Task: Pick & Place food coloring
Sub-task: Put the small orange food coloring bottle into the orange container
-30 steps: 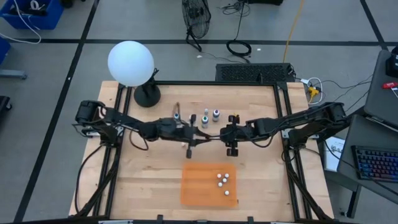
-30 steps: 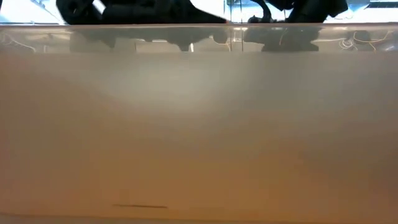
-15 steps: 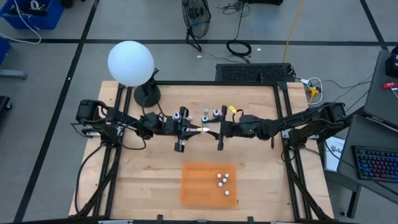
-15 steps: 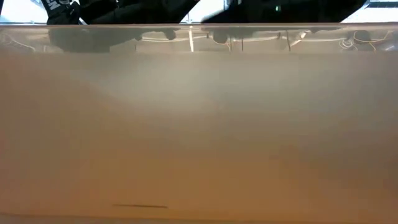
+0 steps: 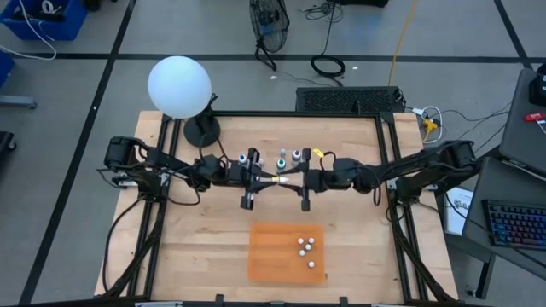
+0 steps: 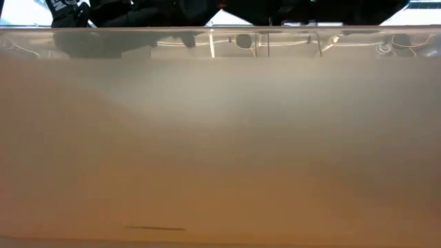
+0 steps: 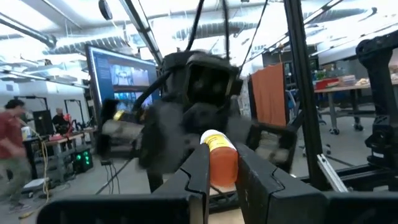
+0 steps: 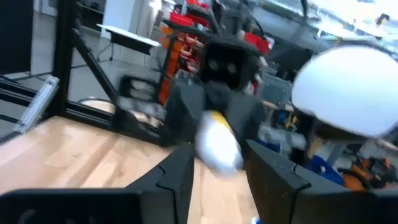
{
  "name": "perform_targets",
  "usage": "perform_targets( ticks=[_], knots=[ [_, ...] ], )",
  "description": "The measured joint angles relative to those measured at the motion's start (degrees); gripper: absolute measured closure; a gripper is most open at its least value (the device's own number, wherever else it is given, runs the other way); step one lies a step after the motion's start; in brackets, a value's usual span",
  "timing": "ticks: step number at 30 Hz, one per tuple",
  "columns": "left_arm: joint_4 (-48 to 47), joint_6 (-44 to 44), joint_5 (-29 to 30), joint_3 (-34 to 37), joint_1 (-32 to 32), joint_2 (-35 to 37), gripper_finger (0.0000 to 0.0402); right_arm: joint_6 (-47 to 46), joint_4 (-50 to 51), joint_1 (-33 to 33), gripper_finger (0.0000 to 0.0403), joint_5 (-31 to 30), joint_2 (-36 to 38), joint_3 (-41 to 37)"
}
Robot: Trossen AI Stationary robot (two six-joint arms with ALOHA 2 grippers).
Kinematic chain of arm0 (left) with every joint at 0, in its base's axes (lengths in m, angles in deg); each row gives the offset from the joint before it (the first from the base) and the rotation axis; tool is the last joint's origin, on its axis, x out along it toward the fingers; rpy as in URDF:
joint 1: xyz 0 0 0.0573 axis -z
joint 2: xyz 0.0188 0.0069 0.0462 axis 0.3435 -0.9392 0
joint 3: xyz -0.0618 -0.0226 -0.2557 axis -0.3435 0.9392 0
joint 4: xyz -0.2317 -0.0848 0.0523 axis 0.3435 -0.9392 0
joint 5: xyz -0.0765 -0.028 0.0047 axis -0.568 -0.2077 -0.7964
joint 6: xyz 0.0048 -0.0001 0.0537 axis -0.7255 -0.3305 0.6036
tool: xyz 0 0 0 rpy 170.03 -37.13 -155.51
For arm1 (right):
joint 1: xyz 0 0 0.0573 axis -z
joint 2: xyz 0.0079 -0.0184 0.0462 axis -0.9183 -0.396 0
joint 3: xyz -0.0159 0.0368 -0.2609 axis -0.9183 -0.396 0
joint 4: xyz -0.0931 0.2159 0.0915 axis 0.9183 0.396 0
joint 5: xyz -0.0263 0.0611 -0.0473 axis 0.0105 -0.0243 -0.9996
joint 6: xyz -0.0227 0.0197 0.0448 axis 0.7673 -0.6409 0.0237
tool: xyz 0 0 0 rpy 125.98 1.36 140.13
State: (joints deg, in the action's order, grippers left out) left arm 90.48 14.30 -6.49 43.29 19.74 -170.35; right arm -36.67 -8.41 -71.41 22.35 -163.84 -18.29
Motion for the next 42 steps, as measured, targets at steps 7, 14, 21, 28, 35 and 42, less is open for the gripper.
perform_targets(
  ticks=[7,14,21,28,35,42],
  knots=[
    [0.0,0.3,0.4,0.0,-0.1,0.0,0.0348,4.0,1.4,-3.6,0.0278,-5.1,2.5,0.0],
    [-0.4,0.1,0.4,0.1,0.0,-0.1,0.0348,4.3,3.5,-4.0,0.0289,-6.3,2.7,0.1],
    [0.2,0.0,0.4,0.1,0.0,-0.1,0.0348,4.0,5.4,-3.5,0.0312,-7.8,2.7,0.1],
    [0.2,-0.1,-0.4,0.1,0.1,-0.1,0.0348,4.1,5.7,-3.5,0.0329,-7.6,2.7,0.1],
    [0.2,-0.3,-0.5,0.1,0.1,-0.1,0.0348,4.1,5.7,-3.5,0.0334,-7.5,2.7,0.1],
    [0.2,-0.4,-0.5,0.0,0.1,-0.1,0.0348,5.6,5.1,-3.5,0.0320,-7.5,2.6,0.1]
  ],
)
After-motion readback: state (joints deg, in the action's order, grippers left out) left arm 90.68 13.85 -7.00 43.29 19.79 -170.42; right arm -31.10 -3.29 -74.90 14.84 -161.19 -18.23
